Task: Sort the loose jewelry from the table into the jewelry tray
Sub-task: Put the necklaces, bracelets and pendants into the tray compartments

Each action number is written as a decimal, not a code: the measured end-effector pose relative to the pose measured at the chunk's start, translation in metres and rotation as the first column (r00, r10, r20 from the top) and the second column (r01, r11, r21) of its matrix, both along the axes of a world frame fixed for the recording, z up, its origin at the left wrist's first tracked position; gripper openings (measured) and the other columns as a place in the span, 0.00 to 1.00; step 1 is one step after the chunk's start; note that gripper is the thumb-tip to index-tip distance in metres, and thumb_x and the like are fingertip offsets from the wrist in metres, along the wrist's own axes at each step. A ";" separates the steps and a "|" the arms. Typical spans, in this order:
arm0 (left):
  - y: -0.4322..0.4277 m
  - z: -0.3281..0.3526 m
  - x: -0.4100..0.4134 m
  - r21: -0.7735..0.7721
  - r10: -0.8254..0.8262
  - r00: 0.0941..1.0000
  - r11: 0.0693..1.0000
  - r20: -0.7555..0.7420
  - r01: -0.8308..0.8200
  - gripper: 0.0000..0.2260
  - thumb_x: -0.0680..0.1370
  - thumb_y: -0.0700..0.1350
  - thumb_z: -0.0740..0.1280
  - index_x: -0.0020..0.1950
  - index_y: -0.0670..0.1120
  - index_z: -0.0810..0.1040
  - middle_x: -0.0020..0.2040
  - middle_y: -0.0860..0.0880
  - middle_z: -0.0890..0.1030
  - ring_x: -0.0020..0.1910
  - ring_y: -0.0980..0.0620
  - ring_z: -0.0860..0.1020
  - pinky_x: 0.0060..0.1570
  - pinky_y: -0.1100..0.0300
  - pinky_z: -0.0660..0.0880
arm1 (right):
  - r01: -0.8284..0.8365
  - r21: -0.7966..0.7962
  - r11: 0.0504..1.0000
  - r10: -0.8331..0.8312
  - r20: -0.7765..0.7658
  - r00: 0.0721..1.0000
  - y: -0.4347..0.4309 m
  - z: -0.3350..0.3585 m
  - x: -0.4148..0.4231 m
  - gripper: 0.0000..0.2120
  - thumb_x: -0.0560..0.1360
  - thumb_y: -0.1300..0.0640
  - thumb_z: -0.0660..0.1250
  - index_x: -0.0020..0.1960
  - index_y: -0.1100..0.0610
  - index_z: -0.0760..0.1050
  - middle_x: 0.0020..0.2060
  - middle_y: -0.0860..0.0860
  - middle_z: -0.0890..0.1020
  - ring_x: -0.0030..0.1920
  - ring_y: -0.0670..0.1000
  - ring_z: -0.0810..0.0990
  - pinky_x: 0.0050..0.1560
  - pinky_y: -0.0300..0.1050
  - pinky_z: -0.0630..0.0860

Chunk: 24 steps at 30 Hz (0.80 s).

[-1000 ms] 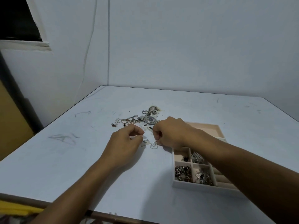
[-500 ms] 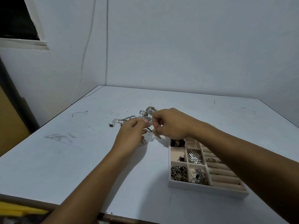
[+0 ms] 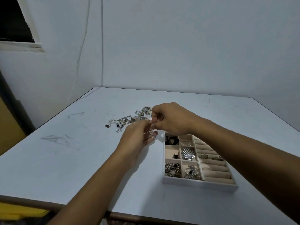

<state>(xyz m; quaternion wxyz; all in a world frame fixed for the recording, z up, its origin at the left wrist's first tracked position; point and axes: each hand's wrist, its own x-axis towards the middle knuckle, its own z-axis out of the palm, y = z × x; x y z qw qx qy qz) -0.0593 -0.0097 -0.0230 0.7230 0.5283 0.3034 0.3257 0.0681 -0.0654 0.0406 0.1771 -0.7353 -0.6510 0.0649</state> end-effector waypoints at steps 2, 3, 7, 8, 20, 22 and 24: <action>-0.004 0.000 0.001 -0.016 -0.018 1.000 1.000 0.007 0.018 0.10 0.80 0.44 0.61 0.52 0.41 0.80 0.46 0.44 0.83 0.46 0.47 0.81 0.57 0.50 0.76 | 0.014 0.018 1.000 -0.013 -0.014 1.000 -0.003 0.000 0.001 0.04 0.71 0.56 0.70 0.41 0.50 0.76 0.38 0.44 0.79 0.44 0.50 0.78 0.49 0.49 0.77; -0.006 0.001 0.002 -0.027 -0.028 1.000 0.999 0.014 0.028 0.10 0.80 0.44 0.61 0.51 0.41 0.80 0.46 0.44 0.83 0.47 0.47 0.82 0.56 0.50 0.77 | 0.021 0.023 1.000 -0.021 -0.016 1.000 -0.005 0.000 0.002 0.04 0.71 0.56 0.70 0.41 0.50 0.76 0.37 0.44 0.79 0.43 0.50 0.78 0.48 0.49 0.77; -0.013 0.006 0.004 -0.085 -0.084 0.996 0.993 0.038 0.087 0.12 0.81 0.46 0.60 0.51 0.40 0.79 0.47 0.42 0.84 0.47 0.46 0.82 0.55 0.52 0.79 | 0.047 0.044 0.998 -0.047 0.002 0.999 -0.010 0.001 0.004 0.03 0.71 0.55 0.70 0.41 0.50 0.77 0.36 0.43 0.80 0.43 0.50 0.78 0.51 0.50 0.76; -0.013 0.008 0.004 -0.097 -0.093 0.995 0.991 0.039 0.096 0.12 0.81 0.46 0.60 0.52 0.40 0.79 0.48 0.42 0.84 0.48 0.45 0.82 0.55 0.52 0.79 | 0.055 0.049 0.997 -0.055 0.003 0.998 -0.011 0.001 0.005 0.03 0.71 0.55 0.70 0.41 0.50 0.77 0.36 0.44 0.80 0.44 0.50 0.79 0.52 0.50 0.76; -0.033 0.021 0.003 -0.165 -0.210 0.976 0.962 0.064 0.218 0.13 0.80 0.48 0.61 0.52 0.38 0.76 0.40 0.40 0.81 0.41 0.44 0.82 0.46 0.56 0.81 | 0.097 0.104 0.990 -0.092 -0.047 0.995 -0.047 0.005 0.010 0.01 0.70 0.55 0.69 0.40 0.50 0.79 0.33 0.44 0.82 0.41 0.46 0.81 0.53 0.51 0.76; -0.037 0.024 0.003 -0.172 -0.251 0.966 0.951 0.055 0.257 0.16 0.80 0.49 0.61 0.56 0.36 0.77 0.43 0.39 0.81 0.44 0.42 0.82 0.49 0.54 0.81 | 0.109 0.105 0.989 -0.102 -0.070 0.992 -0.058 0.007 0.011 0.02 0.71 0.54 0.70 0.40 0.49 0.80 0.33 0.44 0.83 0.40 0.45 0.81 0.51 0.49 0.77; -0.042 0.028 0.004 -0.173 -0.303 0.952 0.937 0.032 0.304 0.18 0.81 0.50 0.60 0.57 0.35 0.77 0.45 0.39 0.82 0.46 0.42 0.83 0.51 0.53 0.80 | 0.121 0.109 0.987 -0.112 -0.087 0.990 -0.069 0.008 0.011 0.03 0.71 0.54 0.71 0.39 0.49 0.80 0.32 0.43 0.83 0.39 0.43 0.81 0.49 0.46 0.77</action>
